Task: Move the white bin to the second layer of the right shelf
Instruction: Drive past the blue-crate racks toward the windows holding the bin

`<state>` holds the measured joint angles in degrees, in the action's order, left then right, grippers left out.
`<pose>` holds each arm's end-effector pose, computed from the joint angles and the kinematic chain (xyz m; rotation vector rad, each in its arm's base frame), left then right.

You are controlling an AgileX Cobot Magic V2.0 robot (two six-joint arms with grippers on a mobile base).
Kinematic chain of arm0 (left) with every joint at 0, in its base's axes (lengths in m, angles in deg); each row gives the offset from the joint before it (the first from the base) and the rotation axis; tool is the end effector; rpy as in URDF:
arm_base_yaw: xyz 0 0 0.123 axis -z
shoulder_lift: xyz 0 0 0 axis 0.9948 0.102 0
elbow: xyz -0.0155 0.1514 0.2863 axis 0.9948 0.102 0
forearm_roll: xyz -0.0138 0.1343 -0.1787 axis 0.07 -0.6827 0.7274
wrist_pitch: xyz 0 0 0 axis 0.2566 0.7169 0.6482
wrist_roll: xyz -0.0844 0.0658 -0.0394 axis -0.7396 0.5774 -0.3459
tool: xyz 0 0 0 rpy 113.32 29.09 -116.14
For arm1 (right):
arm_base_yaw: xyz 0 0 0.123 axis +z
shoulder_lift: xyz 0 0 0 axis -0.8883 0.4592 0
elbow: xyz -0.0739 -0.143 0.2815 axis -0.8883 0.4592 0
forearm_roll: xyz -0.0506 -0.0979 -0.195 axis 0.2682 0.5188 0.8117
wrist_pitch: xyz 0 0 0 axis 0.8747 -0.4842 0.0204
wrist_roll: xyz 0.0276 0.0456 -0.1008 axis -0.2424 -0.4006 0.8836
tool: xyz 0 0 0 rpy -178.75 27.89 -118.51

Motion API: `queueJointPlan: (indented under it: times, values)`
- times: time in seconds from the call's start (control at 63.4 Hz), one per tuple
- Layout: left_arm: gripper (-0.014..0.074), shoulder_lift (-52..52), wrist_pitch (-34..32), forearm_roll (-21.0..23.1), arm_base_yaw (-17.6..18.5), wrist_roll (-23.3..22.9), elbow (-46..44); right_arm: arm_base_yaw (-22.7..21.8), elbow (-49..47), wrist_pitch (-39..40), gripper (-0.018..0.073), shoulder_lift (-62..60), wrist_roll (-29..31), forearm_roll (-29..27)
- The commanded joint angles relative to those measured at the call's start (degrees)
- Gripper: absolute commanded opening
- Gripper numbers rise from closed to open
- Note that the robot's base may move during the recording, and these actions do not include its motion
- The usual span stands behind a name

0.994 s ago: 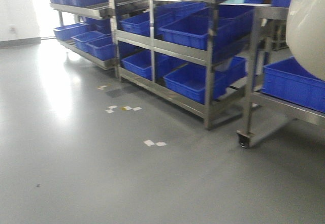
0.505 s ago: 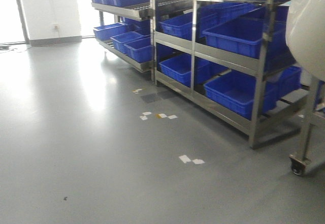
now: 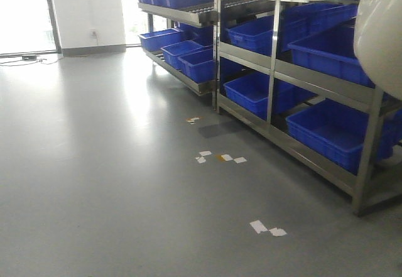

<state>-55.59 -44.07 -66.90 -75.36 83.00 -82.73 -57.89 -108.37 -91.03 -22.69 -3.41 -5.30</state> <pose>0.0111 -0.0020 0.2094 0.1382 1.5080 -0.1026 0.0671 0.0123 0.3231 0.0513 1.9586 0.2276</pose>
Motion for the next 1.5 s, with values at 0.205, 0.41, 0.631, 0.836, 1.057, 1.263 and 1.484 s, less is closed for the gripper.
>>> queueJointPlan:
  times: [0.205,0.41,0.631,0.836,1.057,1.263,1.484]
  values:
    - [0.0085,-0.9,-5.2,0.2,0.2,-0.4,1.9,-0.4,-1.8,5.7,0.0056,0.0,0.5,-0.5]
    - [0.0085,-0.9,-5.2,0.2,0.2,-0.4,1.9,-0.4,-1.8,5.7,0.0056,0.0,0.5,-0.5]
    - [0.0085,-0.9,-5.2,0.2,0.2,-0.4,1.9,-0.4,-1.8,5.7,0.0056,0.0,0.5,-0.5]
    - [0.0085,-0.9,-5.2,0.2,0.2,-0.4,1.9,-0.4,-1.8,5.7,0.0056,0.0,0.5,-0.5]
    - [0.0085,-0.9,-5.2,0.2,0.2,-0.4,1.9,-0.4,-1.8,5.7,0.0056,0.0,0.5,-0.5]
    - [0.0085,-0.9,-5.2,0.2,0.2,-0.4,1.9,-0.4,-1.8,5.7,0.0056,0.0,0.5,-0.5]
    - [0.0085,-0.9,-5.2,0.2,0.2,-0.4,1.9,-0.4,-1.8,5.7,0.0056,0.0,0.5,-0.5]
